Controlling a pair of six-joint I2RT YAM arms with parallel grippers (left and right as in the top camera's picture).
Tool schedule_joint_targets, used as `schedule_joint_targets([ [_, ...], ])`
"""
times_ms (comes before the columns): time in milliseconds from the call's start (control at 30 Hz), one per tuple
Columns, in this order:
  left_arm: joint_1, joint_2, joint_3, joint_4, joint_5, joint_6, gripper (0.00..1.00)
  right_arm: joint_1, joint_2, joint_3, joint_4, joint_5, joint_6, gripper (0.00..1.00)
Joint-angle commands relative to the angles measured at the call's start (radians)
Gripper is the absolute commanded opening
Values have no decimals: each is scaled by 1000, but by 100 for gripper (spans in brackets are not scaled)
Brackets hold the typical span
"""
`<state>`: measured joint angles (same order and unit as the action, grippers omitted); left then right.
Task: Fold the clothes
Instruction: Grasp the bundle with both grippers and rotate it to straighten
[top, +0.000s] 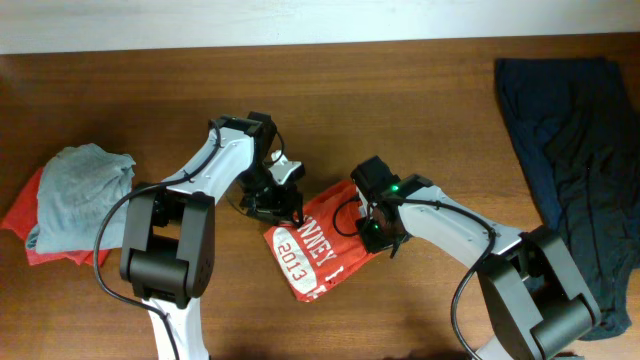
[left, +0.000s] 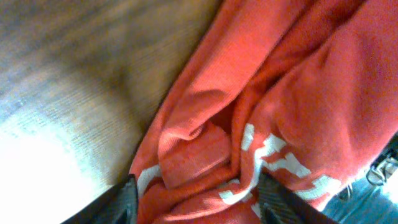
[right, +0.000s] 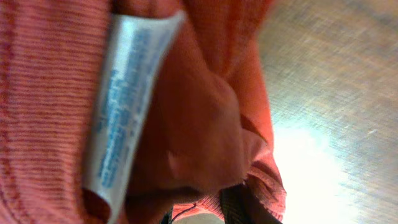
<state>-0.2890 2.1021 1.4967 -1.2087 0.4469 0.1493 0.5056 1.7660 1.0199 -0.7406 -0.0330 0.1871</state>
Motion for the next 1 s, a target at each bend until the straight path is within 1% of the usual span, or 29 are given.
schedule_joint_targets([
  [0, -4, 13, 7, -36, -13, -2, 56, 3, -17, 0, 38, 100, 1, 32],
  [133, -4, 13, 7, -75, -45, -6, 45, 3, -17, 36, 45, 149, -6, 34],
  [200, -4, 13, 7, -91, -52, -6, 39, 3, -17, 79, 46, 180, -19, 38],
  [233, -4, 13, 7, -94, -52, -10, 38, 3, -17, 88, 46, 180, -29, 37],
  [300, -4, 13, 7, -97, -80, -59, 36, 3, -17, 133, 45, 180, -57, 38],
  [367, -4, 13, 6, -98, -108, -85, 36, 3, -17, 170, 46, 180, -60, 40],
  [567, -6, 13, 6, -106, -108, -85, 36, 3, -17, 255, 32, 180, -60, 41],
  [633, -8, 13, 6, -113, -108, -85, 36, 3, -17, 276, 2, 182, -79, 41],
  [767, -8, 13, 6, -106, -126, -85, 36, 3, -17, 340, -193, 180, -74, 41],
  [800, -8, 13, 6, -106, -130, -85, 36, 3, -17, 346, -282, 177, -74, 41],
  [867, -8, 13, 6, -105, -130, -85, 37, 3, -16, 343, -332, 156, -74, 41],
  [933, -8, 13, 6, -106, -130, -85, 37, 3, -12, 328, -365, 86, -75, 46],
  [967, -8, 13, 6, -107, -129, -85, 37, 3, -11, 314, -364, 67, -75, 46],
])
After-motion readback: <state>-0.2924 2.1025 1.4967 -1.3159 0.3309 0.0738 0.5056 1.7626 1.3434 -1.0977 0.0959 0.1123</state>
